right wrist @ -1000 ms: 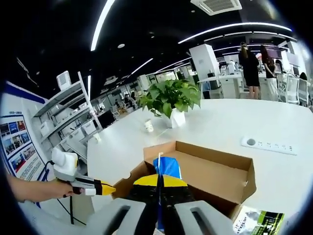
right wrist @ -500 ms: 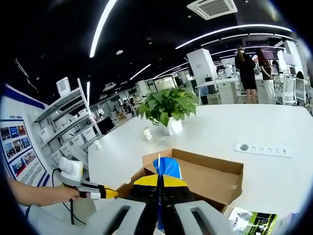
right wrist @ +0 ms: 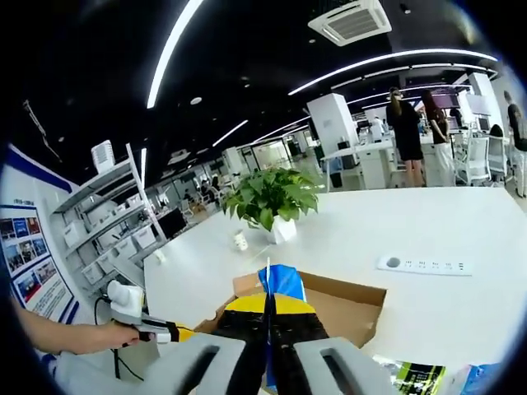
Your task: Operate the shoe box by opening the lid, removing the specified soft item, and placing it in the target area until the item is outside and the box remains undamaged.
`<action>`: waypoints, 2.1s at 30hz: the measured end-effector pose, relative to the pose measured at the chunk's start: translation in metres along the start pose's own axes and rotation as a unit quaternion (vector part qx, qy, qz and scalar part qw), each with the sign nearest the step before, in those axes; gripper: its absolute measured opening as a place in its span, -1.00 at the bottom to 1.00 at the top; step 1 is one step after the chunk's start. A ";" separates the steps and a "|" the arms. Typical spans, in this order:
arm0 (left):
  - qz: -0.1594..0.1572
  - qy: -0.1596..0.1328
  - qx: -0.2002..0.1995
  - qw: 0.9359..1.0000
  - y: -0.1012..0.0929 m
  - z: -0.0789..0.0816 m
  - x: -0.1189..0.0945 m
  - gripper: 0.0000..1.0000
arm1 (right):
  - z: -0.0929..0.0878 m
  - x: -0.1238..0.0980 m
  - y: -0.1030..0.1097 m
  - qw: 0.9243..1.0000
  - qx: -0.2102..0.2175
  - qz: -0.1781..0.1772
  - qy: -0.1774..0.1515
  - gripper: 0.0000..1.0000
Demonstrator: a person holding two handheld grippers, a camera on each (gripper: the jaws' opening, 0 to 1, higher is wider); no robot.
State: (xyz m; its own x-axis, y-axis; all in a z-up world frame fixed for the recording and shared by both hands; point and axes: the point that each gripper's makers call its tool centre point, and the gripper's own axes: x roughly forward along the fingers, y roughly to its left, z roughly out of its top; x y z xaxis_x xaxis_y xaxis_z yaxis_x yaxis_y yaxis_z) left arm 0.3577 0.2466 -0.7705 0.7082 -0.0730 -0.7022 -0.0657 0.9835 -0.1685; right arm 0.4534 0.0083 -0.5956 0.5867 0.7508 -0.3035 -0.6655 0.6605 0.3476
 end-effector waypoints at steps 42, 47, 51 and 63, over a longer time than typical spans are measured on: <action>0.017 -0.003 -0.004 1.000 0.012 0.001 -0.003 -0.98 | 0.042 -0.074 -0.078 0.994 0.012 -0.090 -0.060 -1.00; 0.019 -0.005 -0.008 1.000 0.015 0.001 -0.003 -0.98 | 0.032 -0.073 -0.084 0.994 0.013 -0.100 -0.053 -1.00; 0.021 -0.007 -0.012 1.000 0.017 0.001 -0.004 -0.98 | 0.020 -0.069 -0.089 0.993 0.019 -0.108 -0.045 -1.00; 0.022 -0.009 -0.019 1.000 0.020 0.001 -0.003 -0.97 | 0.007 -0.065 -0.102 0.990 0.047 -0.126 -0.046 -1.00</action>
State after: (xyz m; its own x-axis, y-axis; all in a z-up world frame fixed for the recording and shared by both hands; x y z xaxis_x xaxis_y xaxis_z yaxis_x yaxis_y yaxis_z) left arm 0.3552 0.2664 -0.7707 0.7169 -0.0274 -0.6966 -0.1222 0.9788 -0.1642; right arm 0.4870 -0.1079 -0.6051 0.7711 0.5556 -0.3110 -0.4491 0.8208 0.3529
